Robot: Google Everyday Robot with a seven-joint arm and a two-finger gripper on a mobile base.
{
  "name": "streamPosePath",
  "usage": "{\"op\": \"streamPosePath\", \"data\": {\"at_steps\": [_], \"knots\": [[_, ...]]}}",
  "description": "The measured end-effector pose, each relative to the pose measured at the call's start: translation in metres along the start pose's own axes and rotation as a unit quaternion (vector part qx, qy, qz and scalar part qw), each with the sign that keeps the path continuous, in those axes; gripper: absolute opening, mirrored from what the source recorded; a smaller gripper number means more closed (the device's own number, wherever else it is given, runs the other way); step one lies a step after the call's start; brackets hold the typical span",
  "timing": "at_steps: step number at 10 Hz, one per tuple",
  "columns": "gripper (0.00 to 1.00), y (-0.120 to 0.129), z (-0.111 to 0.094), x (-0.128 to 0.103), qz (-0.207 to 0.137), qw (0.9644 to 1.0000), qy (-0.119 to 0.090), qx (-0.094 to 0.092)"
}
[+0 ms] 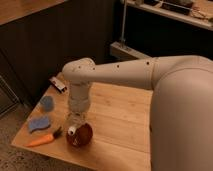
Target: Place the bottle in the ceramic bowl
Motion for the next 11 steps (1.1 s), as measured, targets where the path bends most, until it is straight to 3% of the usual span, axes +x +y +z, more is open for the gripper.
{"op": "streamPosePath", "data": {"at_steps": [4,7,11], "knots": [[0.0,-0.011,-0.001,0.013,-0.002,0.9998,0.015,0.011],[0.0,-0.026,-0.002,0.035,-0.007,0.9993,0.028,0.024],[0.0,-0.029,0.006,0.061,-0.031,0.9976,0.049,0.037]]}}
